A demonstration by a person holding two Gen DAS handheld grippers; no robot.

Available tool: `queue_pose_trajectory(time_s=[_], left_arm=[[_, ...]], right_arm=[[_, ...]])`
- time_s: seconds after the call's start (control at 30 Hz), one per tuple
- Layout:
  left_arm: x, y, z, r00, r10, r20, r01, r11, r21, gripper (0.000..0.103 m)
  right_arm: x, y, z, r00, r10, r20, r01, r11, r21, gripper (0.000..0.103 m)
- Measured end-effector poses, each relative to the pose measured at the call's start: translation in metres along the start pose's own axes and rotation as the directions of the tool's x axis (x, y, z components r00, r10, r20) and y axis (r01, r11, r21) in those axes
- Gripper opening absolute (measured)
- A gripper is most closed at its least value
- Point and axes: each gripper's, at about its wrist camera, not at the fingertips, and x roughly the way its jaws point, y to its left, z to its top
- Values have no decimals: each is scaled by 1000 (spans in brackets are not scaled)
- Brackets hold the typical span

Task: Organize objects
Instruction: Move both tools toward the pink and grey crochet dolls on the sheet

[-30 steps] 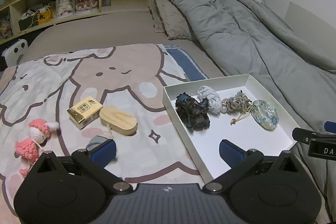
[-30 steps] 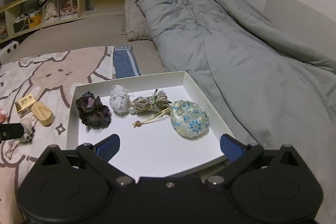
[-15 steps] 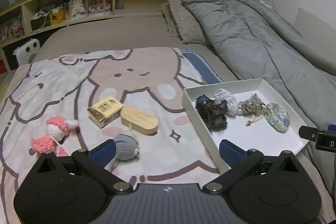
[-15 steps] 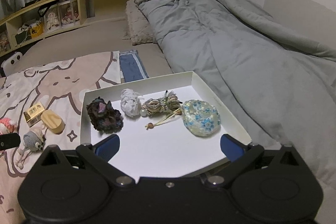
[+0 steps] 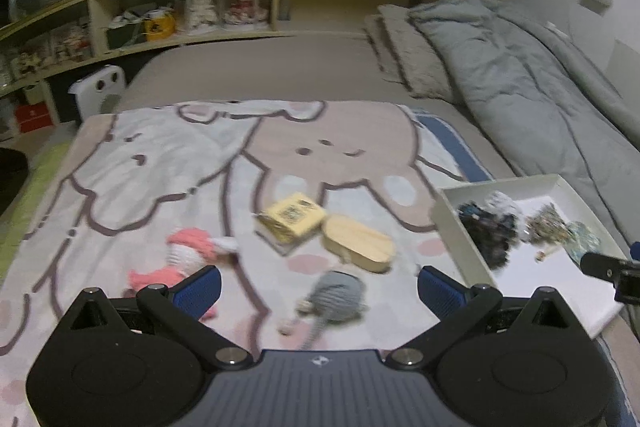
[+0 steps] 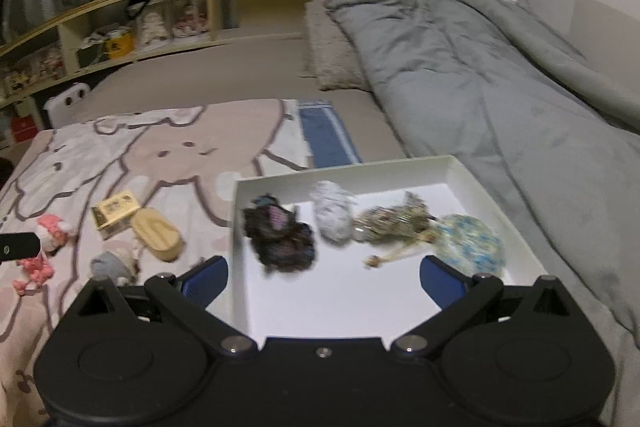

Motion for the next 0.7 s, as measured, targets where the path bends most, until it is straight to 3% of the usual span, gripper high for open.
queue_pose_trajectory(time_s=[0.17, 0.57, 0.7], left_arm=[[-3, 31, 7, 999, 30, 25, -29, 998, -59, 103], [6, 91, 20, 990, 122, 73, -115, 988, -99, 103], [18, 109, 18, 990, 131, 55, -123, 985, -125, 103]], right_arm=[[9, 27, 5, 999, 52, 2, -52, 998, -31, 103], [39, 93, 12, 981, 196, -3, -196, 980, -16, 103], [49, 113, 11, 973, 231, -2, -231, 973, -2, 103]])
